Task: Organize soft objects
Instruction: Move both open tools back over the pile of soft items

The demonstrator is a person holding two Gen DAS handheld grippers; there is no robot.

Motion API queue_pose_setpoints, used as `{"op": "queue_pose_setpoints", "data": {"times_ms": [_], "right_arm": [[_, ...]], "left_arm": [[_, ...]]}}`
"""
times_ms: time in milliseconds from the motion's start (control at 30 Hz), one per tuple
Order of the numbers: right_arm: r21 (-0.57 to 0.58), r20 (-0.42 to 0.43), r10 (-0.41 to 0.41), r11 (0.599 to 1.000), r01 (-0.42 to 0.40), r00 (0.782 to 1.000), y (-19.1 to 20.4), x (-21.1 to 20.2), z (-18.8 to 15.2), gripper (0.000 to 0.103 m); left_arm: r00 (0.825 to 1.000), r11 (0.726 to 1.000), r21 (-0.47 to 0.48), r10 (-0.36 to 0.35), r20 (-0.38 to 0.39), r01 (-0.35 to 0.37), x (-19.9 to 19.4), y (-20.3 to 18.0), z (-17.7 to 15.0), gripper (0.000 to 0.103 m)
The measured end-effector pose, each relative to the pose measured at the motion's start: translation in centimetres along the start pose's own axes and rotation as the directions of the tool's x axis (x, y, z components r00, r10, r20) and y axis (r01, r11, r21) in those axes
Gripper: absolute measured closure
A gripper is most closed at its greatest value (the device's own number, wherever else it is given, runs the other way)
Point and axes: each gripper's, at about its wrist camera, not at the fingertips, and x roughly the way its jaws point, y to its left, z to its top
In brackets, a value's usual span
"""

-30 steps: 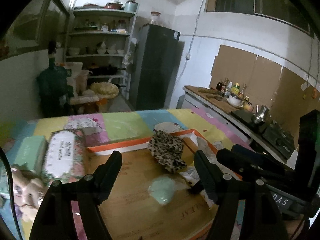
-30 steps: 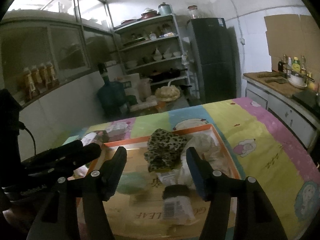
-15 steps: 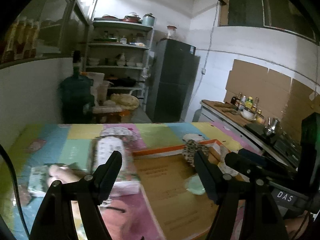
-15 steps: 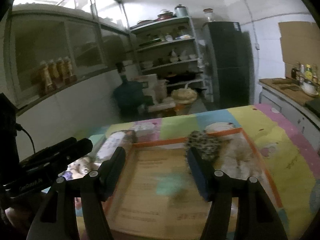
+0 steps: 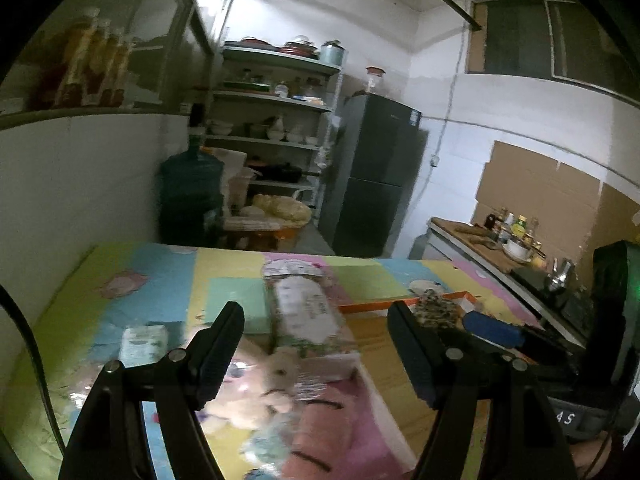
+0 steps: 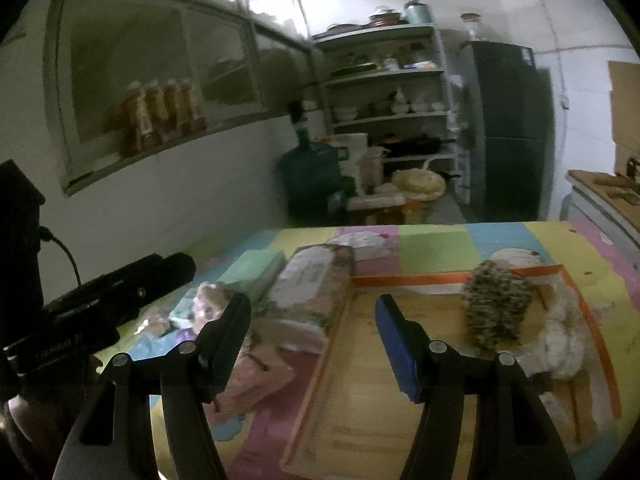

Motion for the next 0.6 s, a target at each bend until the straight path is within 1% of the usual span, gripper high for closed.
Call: {"op": "queue_pose_setpoints", "data": {"times_ms": [267, 400, 600], "right_arm": [[-0.066, -0.055, 0.062, 0.996, -0.066, 0.997, 3.7, 2.8, -0.3, 0.037], [-0.113, -0.103, 0.094, 0.988, -0.106, 0.990, 5.7, 4.7, -0.6, 0.037], [-0.203, -0.172, 0.100, 0.970, -0.134, 0.980, 7.8, 7.3, -1.0, 0.037]], "left_arm": [[0.997, 0.996, -0.041, 0.082, 0.011, -0.082, -1.8, 4.5, -0.8, 0.029], [0.994, 0.992, -0.065, 0.113, 0.009, -0.112, -2.6, 6.7, -1.3, 0.029], [0.987, 0.981, -0.112, 0.159, 0.010, -0.157, -3.9, 10.0, -2.4, 0.029]]}}
